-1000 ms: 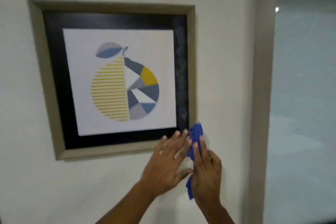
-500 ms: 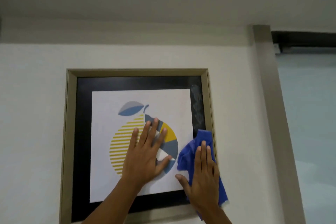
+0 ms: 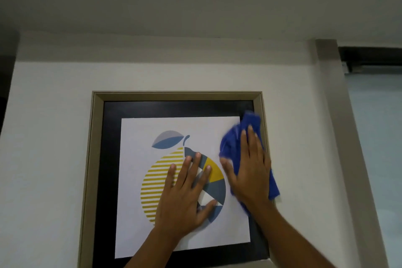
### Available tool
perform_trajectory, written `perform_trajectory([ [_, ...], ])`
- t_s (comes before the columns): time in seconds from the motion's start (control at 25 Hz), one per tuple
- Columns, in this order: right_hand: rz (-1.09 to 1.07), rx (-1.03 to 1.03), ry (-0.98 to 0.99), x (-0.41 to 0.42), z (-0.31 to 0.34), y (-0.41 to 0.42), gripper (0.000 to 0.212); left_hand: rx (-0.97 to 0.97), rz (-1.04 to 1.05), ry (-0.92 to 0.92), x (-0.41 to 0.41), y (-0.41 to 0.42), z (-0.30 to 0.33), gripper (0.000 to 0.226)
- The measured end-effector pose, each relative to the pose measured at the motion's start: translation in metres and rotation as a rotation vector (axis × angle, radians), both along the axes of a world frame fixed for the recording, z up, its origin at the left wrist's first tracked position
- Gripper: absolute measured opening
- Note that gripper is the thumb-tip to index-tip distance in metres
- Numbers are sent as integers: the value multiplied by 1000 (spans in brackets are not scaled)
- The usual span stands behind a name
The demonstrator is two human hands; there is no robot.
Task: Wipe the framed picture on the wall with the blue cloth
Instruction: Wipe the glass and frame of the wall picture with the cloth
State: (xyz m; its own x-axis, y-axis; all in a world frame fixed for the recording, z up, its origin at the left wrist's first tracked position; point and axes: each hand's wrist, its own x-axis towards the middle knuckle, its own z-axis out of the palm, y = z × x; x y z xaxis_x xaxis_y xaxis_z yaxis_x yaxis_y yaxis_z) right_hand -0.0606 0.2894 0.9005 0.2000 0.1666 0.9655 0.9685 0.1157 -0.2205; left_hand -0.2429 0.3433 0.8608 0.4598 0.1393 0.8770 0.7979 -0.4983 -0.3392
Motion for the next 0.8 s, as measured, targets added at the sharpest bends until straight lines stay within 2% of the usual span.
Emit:
perform_trajectory([
  [0.12,-79,-155,-31,0,-122,-6,93,29,-10,4,-2,-2,0,82],
  [0.2,-62,-145,-81,9,-133,-8,92,21,-18,-2,-1,-5,1,81],
  [0.28,-85,-67,-89,8,-90,-3,92,11,-21,0,0,-7,2,80],
  [0.44,-33,29,-69,6,48,-5,94,-3,-13,1,0,-7,2,79],
  [0.52,-38,69,-85,3,66,-2,93,6,-17,-8,1,-5,3,79],
  [0.64,-28,61,-41,6,5,12,87,10,-29,-8,1,-4,1,80],
  [0.68,-106,32,81,5,-24,13,82,28,-29,-12,1,-4,1,80],
  [0.76,-68,-54,311,5,-73,5,74,53,-19,-17,1,-4,1,80],
  [0.8,-31,-138,224,2,-94,-4,77,51,-18,-16,1,-5,1,80],
])
